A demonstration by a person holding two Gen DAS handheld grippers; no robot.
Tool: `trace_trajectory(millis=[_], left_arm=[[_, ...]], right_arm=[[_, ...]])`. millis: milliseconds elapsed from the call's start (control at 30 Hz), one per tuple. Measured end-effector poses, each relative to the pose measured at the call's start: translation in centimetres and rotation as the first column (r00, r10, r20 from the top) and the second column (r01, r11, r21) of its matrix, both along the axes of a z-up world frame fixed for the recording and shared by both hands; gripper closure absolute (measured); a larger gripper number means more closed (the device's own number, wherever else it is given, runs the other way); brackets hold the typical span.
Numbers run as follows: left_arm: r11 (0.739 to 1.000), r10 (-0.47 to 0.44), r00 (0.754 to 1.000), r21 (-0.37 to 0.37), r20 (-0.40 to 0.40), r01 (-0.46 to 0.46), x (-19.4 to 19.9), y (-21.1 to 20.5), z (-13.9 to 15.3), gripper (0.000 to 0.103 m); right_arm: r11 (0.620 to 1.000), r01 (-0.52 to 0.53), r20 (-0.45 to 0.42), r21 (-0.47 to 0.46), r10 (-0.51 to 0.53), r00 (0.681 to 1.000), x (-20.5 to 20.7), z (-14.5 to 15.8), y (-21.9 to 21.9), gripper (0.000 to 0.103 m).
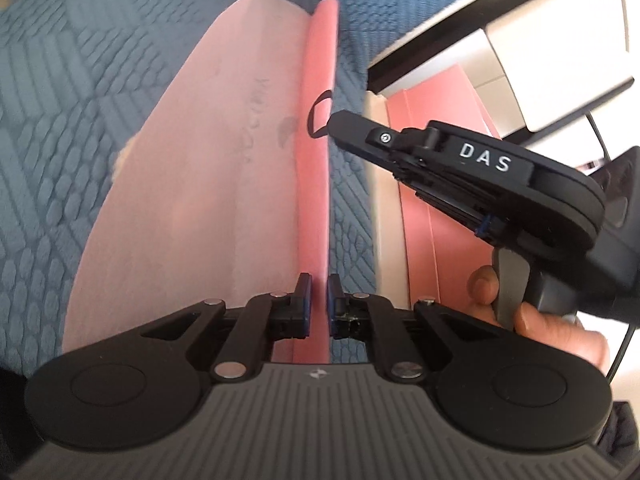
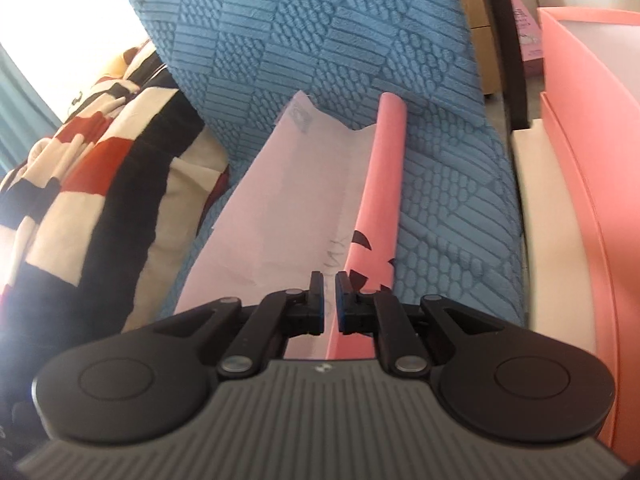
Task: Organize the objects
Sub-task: 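Move the left gripper to the bag's rolled pink edge and close on it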
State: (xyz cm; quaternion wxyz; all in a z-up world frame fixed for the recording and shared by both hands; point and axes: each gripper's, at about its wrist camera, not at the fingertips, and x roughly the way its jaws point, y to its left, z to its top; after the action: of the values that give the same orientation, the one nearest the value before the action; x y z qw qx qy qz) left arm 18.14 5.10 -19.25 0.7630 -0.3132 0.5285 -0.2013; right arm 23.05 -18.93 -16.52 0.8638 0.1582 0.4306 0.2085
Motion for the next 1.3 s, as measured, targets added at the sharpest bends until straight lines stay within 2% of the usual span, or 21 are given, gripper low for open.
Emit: trace_trajectory(millis=[133,300,567,667,800,967,1067,1200,1300], left_arm=[[1.0,0.016,0.999,0.015,-0.05,-0.016,0.6,-0.4,-0.8,0.094],[1.0,0.027,0.997,0.019,-0.076,-0.025,0.8,-0.2,-1.1,0.094],[0.991,-0.017,1.0,0.134,-0.016,0.019,1.1,-1.3,0.5,0.091],[0.99,-0.011,1.0,0.144,0.001,0.011,1.2,-1.1,0.8,0.089],[0.981,0.002,0.999,0.193,0.046,-0.011,1.1,-0.7,1.9,0.089],[0.983,0.01,0.996,0.184,0.093,-0.027,1.2,-0.1,2.8,0.089],[0.983,-0.023,0.994,0.183,0.105,0.003,1.2,-0.8,2.7,0.089],[0.971,-0.093,0.989,0.231,0.111,0.065,1.1,-2.8,2.2,0.089],[0.951,-0.12,0.987,0.298,0.103,0.085,0.9,-3.6,1.7,0.089]], right_arm=[[0.999,-0.027,-0.006,-0.03,0.027,1.0,0.2,-0.5,1.2,0.092],[0.997,-0.056,-0.02,-0.051,0.055,0.998,0.3,-1.4,2.0,0.093],[0.996,-0.082,-0.098,-0.046,0.077,0.992,1.0,-3.4,2.5,0.094],[0.997,-0.071,-0.11,-0.024,0.068,0.992,1.2,-3.8,2.2,0.095],[0.998,-0.057,-0.129,0.001,0.057,0.99,1.3,-4.0,1.7,0.098],[0.999,-0.051,-0.139,0.015,0.052,0.989,1.4,-4.1,1.5,0.099],[0.999,-0.043,-0.147,0.021,0.046,0.988,1.4,-4.1,1.5,0.1],[0.999,-0.047,-0.158,0.026,0.05,0.986,1.5,-4.1,1.3,0.101],[0.998,-0.035,-0.168,0.042,0.042,0.985,1.5,-4.2,1.1,0.101]])
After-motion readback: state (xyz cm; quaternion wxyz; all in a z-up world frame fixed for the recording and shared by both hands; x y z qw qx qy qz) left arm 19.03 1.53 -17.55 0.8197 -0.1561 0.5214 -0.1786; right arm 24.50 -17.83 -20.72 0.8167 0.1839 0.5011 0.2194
